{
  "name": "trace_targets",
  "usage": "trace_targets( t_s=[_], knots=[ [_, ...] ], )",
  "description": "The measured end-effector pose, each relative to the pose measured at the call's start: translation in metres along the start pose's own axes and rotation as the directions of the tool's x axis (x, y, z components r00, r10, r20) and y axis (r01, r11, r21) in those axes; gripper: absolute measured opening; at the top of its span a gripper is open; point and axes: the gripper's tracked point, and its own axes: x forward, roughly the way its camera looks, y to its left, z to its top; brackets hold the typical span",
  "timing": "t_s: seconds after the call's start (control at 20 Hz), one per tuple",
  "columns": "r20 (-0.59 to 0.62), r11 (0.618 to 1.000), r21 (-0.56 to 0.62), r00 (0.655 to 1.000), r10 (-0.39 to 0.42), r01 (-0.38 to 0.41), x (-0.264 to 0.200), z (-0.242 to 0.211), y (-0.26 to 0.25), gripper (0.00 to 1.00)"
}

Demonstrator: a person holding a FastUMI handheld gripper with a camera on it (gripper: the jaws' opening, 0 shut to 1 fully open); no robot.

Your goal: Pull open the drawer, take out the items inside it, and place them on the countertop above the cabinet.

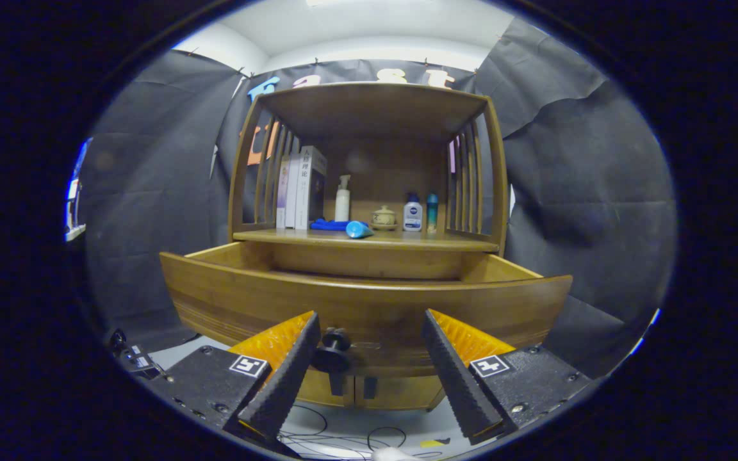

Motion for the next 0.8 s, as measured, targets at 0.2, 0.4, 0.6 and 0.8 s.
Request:
trace_targets(
  t_s=[0.2,0.4,0.6,0.8],
  knots=[
    [-0.022,1.000,0.012,1.000,-0.002,0.002,0.013,-0.005,0.011,1.00],
    [-0.018,1.000,0.014,1.000,-0.023,0.023,0.023,-0.001,0.015,1.00],
    [-0.004,0.997,-0.020,0.998,-0.069,0.069,0.026,-0.003,0.016,1.00],
    [0.024,0.998,0.028,0.998,-0.051,0.051,0.038,-0.002,0.015,1.00]
  ],
)
